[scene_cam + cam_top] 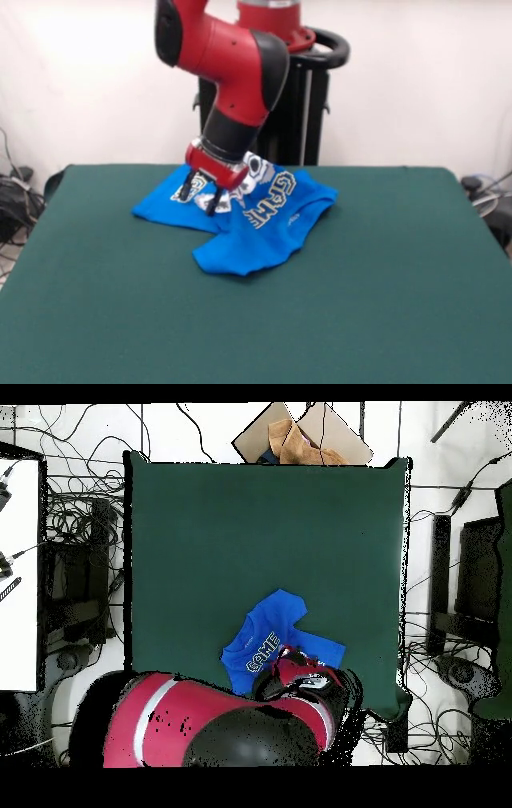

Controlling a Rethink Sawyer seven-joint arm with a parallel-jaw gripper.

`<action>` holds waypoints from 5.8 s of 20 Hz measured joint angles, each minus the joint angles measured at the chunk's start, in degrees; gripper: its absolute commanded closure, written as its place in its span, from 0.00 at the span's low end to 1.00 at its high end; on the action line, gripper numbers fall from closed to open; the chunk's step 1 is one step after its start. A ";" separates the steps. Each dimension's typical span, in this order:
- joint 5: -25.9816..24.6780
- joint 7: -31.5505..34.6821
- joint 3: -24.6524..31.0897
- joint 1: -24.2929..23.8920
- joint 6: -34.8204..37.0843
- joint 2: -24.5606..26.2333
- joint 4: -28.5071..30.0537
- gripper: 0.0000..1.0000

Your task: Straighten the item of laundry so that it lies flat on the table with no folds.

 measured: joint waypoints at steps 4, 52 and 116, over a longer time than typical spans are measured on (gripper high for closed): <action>-0.84 0.00 0.65 -2.77 -5.37 -0.15 1.51 0.00; 3.86 0.01 2.58 -12.47 -12.84 3.59 -17.76 0.00; 5.09 0.01 19.32 -14.17 12.05 -14.73 -1.42 0.00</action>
